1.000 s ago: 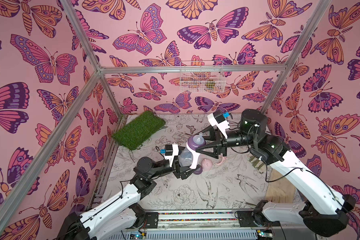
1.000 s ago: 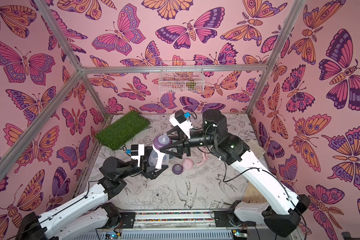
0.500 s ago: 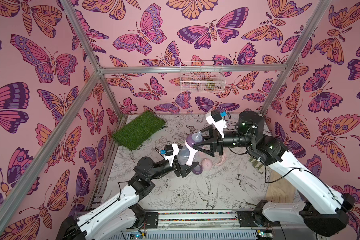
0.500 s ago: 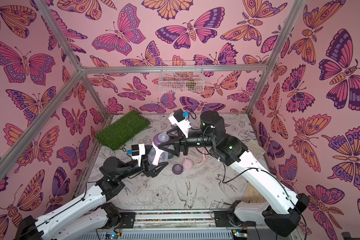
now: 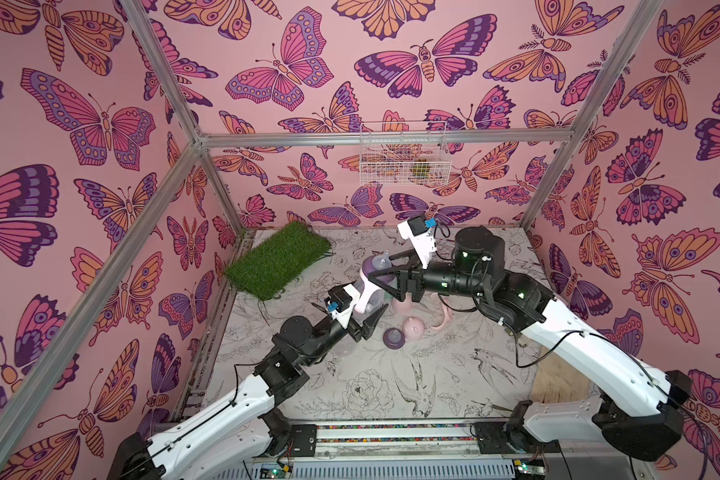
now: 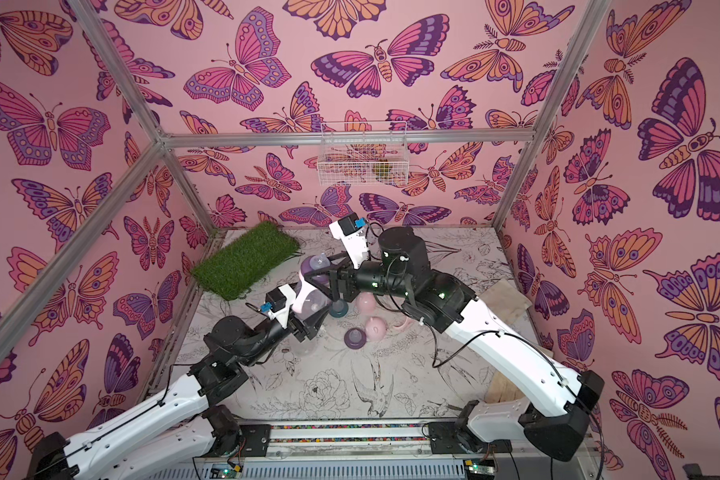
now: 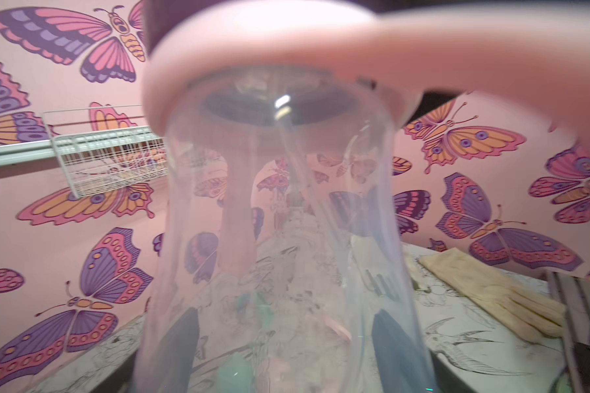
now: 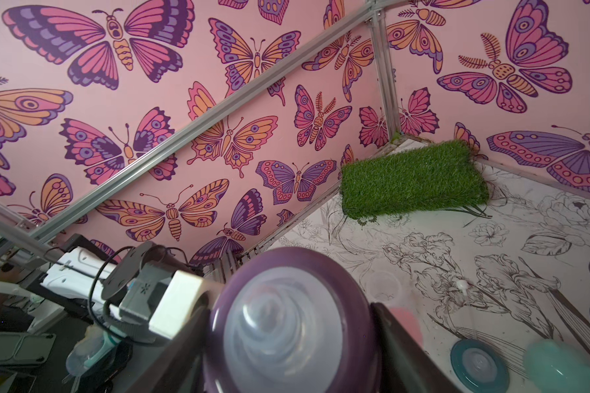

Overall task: Assemble the baby bottles
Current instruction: Screw the nipple onto the baby bottle.

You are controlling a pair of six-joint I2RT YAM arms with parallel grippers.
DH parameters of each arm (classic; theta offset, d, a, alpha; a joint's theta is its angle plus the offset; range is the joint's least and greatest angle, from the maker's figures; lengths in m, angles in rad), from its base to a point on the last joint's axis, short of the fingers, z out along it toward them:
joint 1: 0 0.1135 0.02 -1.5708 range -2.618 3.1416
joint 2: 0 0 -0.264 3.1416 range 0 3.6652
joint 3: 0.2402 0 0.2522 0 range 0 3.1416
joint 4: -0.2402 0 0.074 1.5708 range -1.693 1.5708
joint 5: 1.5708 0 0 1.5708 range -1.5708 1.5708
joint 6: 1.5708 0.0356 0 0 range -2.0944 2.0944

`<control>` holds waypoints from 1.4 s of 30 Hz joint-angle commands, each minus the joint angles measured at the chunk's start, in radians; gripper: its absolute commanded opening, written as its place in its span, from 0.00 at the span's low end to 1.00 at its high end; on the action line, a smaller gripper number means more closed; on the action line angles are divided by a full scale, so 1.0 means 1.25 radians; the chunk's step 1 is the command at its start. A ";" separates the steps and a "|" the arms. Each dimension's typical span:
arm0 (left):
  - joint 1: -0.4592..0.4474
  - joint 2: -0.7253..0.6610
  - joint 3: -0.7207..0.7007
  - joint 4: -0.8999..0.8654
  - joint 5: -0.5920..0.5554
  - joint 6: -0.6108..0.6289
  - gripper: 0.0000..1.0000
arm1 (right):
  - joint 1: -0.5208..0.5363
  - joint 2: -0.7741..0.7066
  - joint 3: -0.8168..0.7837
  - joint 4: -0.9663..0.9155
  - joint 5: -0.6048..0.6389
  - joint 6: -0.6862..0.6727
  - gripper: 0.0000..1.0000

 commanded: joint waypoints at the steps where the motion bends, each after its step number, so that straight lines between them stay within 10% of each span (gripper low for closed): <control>1: -0.030 0.023 0.002 -0.001 -0.163 0.145 0.00 | 0.035 0.031 0.025 -0.027 0.108 0.077 0.00; 24: -0.125 0.155 -0.001 0.185 -0.449 0.373 0.00 | 0.107 0.147 0.145 -0.134 0.325 0.162 0.00; 29: -0.117 0.104 0.014 0.050 -0.365 0.258 0.00 | 0.105 0.111 0.135 -0.140 0.278 0.075 0.61; 42: -0.044 0.005 0.030 -0.118 -0.059 0.040 0.00 | 0.032 -0.039 0.056 -0.121 0.070 -0.104 0.93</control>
